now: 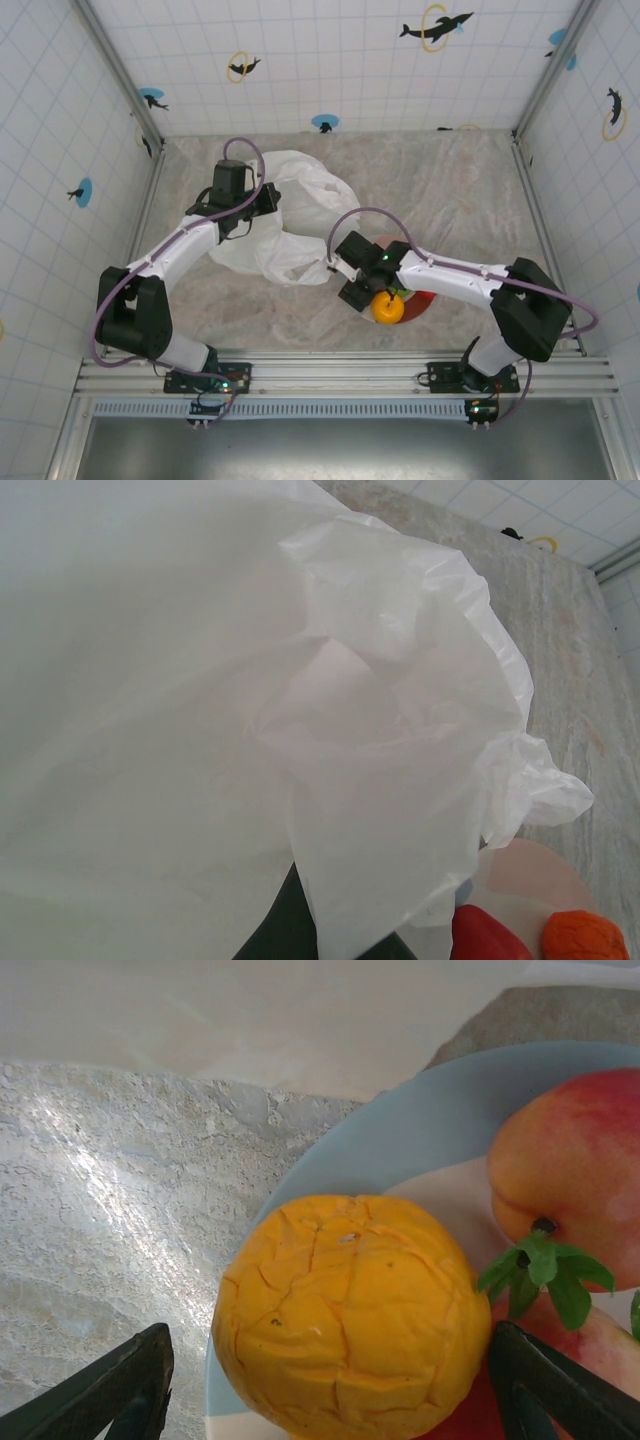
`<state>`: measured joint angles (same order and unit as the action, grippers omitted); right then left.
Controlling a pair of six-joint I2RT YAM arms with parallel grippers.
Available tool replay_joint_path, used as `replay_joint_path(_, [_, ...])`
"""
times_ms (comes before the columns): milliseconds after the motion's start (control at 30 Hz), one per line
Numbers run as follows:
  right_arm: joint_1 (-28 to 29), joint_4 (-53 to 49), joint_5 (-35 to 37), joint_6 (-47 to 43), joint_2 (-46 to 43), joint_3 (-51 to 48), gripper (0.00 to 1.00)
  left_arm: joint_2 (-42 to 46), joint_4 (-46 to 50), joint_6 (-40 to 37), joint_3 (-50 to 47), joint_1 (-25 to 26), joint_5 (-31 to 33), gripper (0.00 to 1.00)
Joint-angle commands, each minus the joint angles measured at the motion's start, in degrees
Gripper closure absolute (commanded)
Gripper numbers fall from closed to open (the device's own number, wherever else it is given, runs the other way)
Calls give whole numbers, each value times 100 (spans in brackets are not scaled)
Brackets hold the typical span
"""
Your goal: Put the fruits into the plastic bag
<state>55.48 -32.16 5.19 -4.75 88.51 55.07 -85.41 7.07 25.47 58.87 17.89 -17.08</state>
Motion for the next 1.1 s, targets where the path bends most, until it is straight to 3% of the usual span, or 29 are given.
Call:
replay_joint_path(0, [76, -110, 134, -70, 171, 241, 18, 6, 117, -133, 63, -31, 22, 100])
replay_joint_path(133, [103, -25, 236, -83, 291, 177, 20, -2, 115, -136, 63, -34, 14, 100])
replay_joint_path(467, [103, 288, 177, -100, 44, 33, 41, -1, 126, -131, 70, -31, 10, 100])
replay_joint_path(800, [-93, 758, -456, 8, -1002, -160, 45, -5, 136, -132, 72, -35, 13, 100])
replay_joint_path(1067, [-699, 1489, -1184, 211, -1789, -255, 49, -20, 135, -136, 72, -25, -12, 100])
